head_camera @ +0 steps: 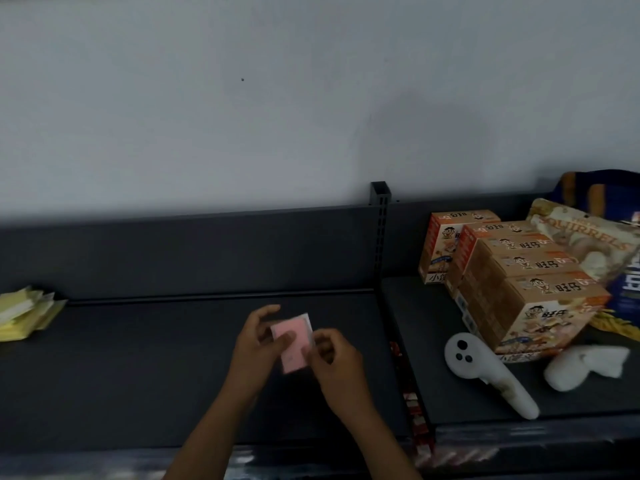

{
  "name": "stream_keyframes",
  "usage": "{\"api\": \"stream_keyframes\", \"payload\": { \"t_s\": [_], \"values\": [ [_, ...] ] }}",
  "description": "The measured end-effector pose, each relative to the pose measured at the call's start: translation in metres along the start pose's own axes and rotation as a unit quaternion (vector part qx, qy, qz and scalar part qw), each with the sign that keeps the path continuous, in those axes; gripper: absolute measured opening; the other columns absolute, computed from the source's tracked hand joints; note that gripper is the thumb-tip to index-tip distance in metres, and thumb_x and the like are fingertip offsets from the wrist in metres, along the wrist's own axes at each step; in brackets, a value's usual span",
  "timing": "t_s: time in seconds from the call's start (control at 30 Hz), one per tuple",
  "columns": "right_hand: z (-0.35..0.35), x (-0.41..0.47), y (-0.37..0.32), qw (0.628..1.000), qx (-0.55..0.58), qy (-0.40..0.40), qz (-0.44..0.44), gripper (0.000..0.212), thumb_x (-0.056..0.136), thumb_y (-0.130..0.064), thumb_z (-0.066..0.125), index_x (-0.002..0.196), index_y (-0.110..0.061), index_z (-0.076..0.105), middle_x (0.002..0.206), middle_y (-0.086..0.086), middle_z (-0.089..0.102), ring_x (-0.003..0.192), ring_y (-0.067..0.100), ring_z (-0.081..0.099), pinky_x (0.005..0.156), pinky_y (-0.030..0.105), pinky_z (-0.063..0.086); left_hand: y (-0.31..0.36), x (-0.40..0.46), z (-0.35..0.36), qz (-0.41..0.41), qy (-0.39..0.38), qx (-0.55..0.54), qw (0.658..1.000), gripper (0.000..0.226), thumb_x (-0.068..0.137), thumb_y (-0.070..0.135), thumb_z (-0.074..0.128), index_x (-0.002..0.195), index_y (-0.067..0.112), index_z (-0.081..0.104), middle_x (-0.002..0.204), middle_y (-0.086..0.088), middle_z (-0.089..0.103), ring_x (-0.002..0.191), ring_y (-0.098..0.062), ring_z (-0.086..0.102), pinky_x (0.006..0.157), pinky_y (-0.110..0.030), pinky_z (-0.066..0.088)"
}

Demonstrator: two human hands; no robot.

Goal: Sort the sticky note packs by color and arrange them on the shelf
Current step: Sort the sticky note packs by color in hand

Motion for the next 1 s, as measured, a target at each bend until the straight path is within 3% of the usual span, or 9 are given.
{"api": "stream_keyframes", "payload": {
  "t_s": [0.13,0.2,0.33,0.57,0.77,1.0],
  "values": [
    [0.018,-0.002,0.005,0.998,0.006,-0.048,0.037,0.025,0.1,-0.021,0.057,0.124,-0.029,0.057,0.084,0.001,0.067,0.058,0.004,0.062,0.052,0.02,0.047,-0.021,-0.007,-0.003,-0.058,0.011,-0.036,0.998,0.03,0.092,0.008,0.069,0.119,0.019,0.062,0.108,-0.008,0.074,0.09,-0.017,0.074,0.068,-0.029,0.059],
    [0.021,-0.002,0.01,0.998,-0.004,-0.02,0.051,0.022,0.1,-0.018,0.056,0.121,-0.024,0.061,0.085,0.001,0.068,0.061,0.006,0.061,0.054,0.02,0.047,-0.03,-0.011,-0.007,-0.075,0.01,-0.02,0.997,0.028,0.094,0.011,0.067,0.12,0.02,0.06,0.108,-0.008,0.073,0.091,-0.019,0.073,0.07,-0.029,0.059],
    [0.029,-0.002,0.021,0.997,-0.013,0.019,0.071,0.018,0.1,-0.02,0.055,0.114,-0.03,0.059,0.094,0.0,0.068,0.08,0.021,0.066,0.063,0.028,0.053,-0.034,-0.022,-0.015,-0.082,0.019,0.004,0.996,0.032,0.094,0.004,0.066,0.122,0.017,0.056,0.093,-0.01,0.075,0.082,-0.023,0.074,0.065,-0.032,0.06],
    [0.062,-0.013,0.009,0.999,0.023,-0.004,0.036,0.015,0.102,-0.018,0.051,0.112,-0.03,0.051,0.092,0.002,0.065,0.068,0.014,0.061,0.052,0.019,0.045,-0.032,-0.039,-0.049,-0.031,0.057,0.038,0.997,0.033,0.094,0.003,0.066,0.123,0.018,0.064,0.088,-0.014,0.076,0.079,-0.037,0.071,0.068,-0.038,0.061],
    [0.106,-0.024,-0.007,0.998,0.03,-0.045,0.02,0.02,0.102,-0.019,0.049,0.108,-0.038,0.045,0.089,0.005,0.064,0.063,0.015,0.058,0.051,0.022,0.045,-0.027,-0.054,-0.093,-0.011,0.113,0.038,0.993,0.028,0.094,0.008,0.067,0.113,0.029,0.067,0.086,-0.006,0.076,0.076,-0.019,0.073,0.064,-0.028,0.059],
    [0.166,-0.032,-0.031,0.998,0.023,-0.066,-0.008,0.016,0.101,-0.025,0.053,0.104,-0.04,0.049,0.085,0.006,0.063,0.068,0.032,0.062,0.058,0.047,0.052,-0.03,-0.071,-0.157,0.013,0.187,0.026,0.982,0.019,0.092,0.009,0.07,0.107,0.021,0.069,0.084,-0.003,0.075,0.074,-0.011,0.071,0.061,-0.024,0.055]
  ]
}}
Point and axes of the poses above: each hand's wrist, its own x-axis towards the middle knuckle, its own z-axis out of the palm, y = z × x, the point moved 5 cm from there along x, towards the middle knuckle
